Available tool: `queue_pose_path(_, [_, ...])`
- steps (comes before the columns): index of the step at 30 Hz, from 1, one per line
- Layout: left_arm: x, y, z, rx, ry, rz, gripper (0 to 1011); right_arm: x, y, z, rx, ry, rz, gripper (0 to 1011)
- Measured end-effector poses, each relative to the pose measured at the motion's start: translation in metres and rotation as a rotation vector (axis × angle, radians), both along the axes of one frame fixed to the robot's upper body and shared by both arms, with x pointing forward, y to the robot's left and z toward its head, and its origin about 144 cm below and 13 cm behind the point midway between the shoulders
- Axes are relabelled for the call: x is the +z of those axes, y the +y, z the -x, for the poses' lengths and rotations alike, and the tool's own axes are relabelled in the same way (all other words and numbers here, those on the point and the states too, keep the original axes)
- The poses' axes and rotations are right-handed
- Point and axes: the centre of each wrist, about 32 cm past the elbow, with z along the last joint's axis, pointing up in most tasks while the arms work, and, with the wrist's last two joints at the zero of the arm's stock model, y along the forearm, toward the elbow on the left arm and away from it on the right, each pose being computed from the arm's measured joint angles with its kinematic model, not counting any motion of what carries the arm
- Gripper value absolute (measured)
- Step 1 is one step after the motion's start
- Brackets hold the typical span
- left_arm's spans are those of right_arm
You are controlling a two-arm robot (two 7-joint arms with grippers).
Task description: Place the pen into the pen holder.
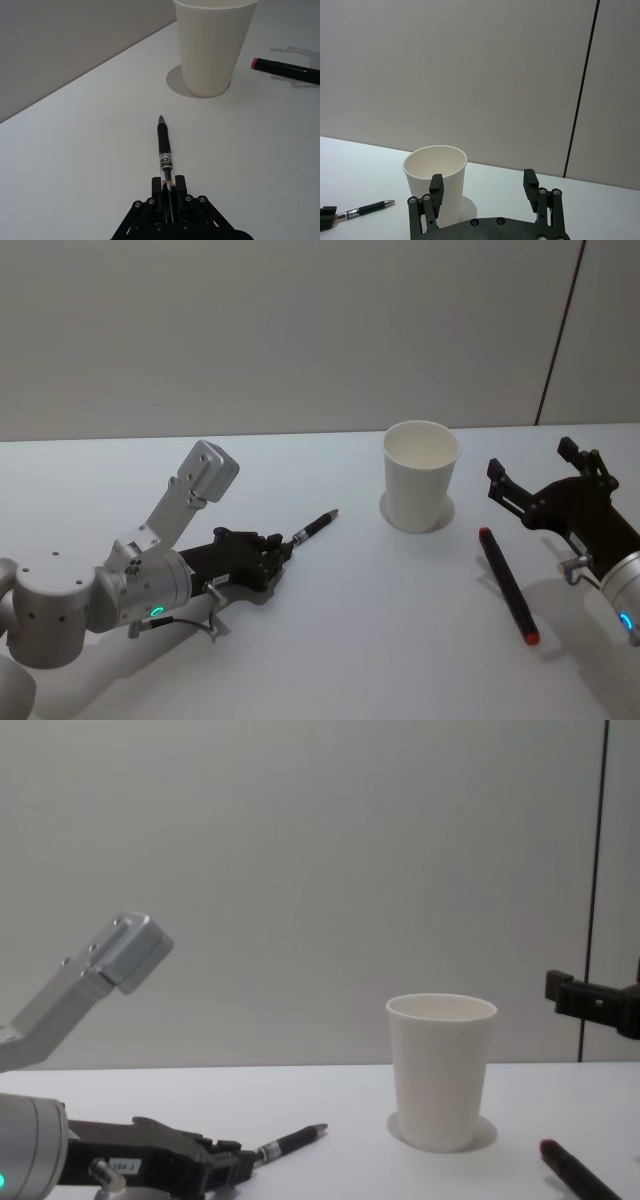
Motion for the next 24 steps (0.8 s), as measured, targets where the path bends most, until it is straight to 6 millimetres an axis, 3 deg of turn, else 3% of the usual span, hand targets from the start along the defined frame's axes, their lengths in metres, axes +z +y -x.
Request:
queue_pose_path(13, [0.0, 0.001, -0.001, -0.017, -0.02, -0.003, 151, 0.0, 0.0, 0.0, 0.0, 0.0, 0.0, 1002])
queue_pose_path(24, [0.008, 0.01, 0.01, 0.02, -0.105, 0.024, 150, 0.0, 0.0, 0.0, 0.0, 0.0, 0.0, 1002])
